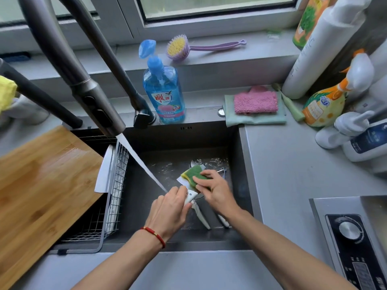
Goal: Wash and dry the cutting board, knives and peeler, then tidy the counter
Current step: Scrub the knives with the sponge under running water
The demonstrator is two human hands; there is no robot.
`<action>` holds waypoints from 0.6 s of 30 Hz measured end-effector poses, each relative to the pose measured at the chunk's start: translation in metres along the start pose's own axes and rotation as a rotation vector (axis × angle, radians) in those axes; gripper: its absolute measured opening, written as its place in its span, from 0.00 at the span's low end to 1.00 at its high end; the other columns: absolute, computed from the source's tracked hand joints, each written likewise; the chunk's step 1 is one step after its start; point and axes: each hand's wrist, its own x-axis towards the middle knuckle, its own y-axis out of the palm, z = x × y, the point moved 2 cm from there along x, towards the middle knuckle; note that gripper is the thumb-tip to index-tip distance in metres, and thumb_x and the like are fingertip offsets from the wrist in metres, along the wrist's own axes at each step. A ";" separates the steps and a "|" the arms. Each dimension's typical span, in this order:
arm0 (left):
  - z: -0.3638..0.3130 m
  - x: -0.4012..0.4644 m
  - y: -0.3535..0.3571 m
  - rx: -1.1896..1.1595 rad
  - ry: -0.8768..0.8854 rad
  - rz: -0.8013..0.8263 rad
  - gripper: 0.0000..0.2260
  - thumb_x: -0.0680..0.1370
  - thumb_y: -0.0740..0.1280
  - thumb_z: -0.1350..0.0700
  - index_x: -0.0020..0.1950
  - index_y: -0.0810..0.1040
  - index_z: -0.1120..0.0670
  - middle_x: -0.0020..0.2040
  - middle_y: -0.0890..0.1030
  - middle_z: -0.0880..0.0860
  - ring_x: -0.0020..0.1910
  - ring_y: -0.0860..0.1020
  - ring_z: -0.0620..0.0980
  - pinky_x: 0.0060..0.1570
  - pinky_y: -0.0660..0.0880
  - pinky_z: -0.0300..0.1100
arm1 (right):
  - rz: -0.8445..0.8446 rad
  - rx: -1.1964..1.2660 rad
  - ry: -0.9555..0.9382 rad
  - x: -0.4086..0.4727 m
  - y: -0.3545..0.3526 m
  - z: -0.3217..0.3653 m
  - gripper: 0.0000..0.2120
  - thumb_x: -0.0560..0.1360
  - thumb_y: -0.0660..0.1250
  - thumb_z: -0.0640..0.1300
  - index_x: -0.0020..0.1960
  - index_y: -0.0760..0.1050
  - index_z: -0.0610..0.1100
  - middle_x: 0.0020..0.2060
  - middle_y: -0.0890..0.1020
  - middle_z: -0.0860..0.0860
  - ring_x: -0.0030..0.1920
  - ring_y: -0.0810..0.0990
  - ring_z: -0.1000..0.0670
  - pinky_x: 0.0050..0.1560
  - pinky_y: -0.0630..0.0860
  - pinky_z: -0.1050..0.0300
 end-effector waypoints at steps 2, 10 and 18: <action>-0.002 0.000 0.000 0.009 0.037 0.006 0.12 0.83 0.59 0.44 0.62 0.70 0.49 0.56 0.76 0.49 0.48 0.79 0.59 0.47 0.75 0.53 | -0.081 0.032 0.076 0.007 -0.008 -0.009 0.12 0.78 0.71 0.35 0.60 0.84 0.38 0.62 0.78 0.43 0.64 0.78 0.45 0.67 0.71 0.62; -0.004 0.005 -0.006 0.086 0.097 -0.003 0.12 0.83 0.58 0.44 0.61 0.70 0.50 0.54 0.77 0.51 0.44 0.79 0.60 0.41 0.74 0.52 | -0.159 0.073 0.079 0.008 -0.011 -0.010 0.12 0.77 0.71 0.33 0.60 0.83 0.36 0.62 0.79 0.42 0.63 0.79 0.45 0.63 0.70 0.68; 0.000 0.005 -0.010 0.117 0.091 0.000 0.13 0.84 0.57 0.43 0.61 0.71 0.51 0.54 0.77 0.51 0.44 0.79 0.60 0.42 0.76 0.52 | -0.128 0.116 0.116 0.019 -0.014 -0.013 0.14 0.78 0.67 0.31 0.63 0.81 0.34 0.63 0.80 0.38 0.66 0.77 0.40 0.56 0.65 0.79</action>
